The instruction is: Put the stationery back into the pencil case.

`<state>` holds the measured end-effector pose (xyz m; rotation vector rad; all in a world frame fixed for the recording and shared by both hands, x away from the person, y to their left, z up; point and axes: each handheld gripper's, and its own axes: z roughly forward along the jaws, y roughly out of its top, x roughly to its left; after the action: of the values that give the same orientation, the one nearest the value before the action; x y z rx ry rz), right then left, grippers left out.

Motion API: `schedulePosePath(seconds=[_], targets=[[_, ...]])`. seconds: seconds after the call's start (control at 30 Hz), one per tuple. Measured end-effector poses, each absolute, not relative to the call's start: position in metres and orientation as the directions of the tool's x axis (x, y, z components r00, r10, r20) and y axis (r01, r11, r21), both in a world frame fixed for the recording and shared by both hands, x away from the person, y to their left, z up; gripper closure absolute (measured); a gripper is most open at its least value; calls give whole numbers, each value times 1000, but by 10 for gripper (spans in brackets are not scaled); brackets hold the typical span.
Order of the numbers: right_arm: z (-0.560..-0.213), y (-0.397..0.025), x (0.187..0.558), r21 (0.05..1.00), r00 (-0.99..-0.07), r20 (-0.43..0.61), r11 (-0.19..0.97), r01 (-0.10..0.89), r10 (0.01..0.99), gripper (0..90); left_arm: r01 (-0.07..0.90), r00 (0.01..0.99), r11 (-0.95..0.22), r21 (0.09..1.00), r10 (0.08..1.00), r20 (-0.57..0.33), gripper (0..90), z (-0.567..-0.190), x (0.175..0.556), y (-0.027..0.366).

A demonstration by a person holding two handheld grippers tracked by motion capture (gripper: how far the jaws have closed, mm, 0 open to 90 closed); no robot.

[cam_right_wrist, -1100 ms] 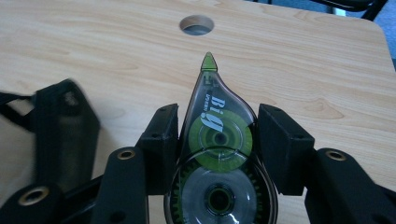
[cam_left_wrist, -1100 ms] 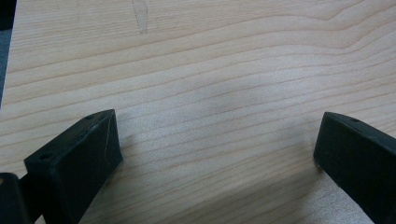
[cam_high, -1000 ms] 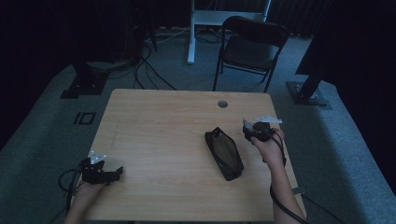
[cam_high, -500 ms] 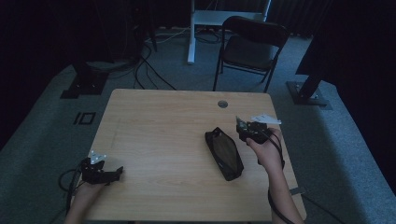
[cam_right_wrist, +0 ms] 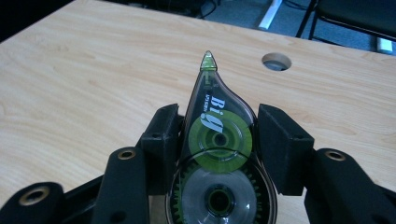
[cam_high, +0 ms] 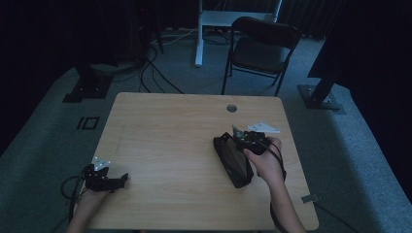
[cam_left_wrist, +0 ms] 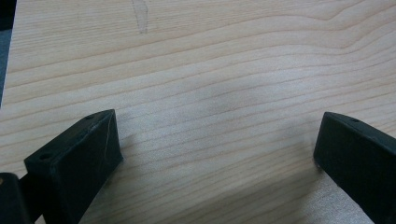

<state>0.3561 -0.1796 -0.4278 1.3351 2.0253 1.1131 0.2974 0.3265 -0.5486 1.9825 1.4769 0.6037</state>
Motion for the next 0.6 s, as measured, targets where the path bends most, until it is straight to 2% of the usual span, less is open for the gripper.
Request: schedulePosePath(seconds=[0.6], targets=[[-466, -156, 371, 751, -422, 68, 232, 618, 904, 501, 693, 283, -213, 689, 959, 12, 7, -549, 297, 327]])
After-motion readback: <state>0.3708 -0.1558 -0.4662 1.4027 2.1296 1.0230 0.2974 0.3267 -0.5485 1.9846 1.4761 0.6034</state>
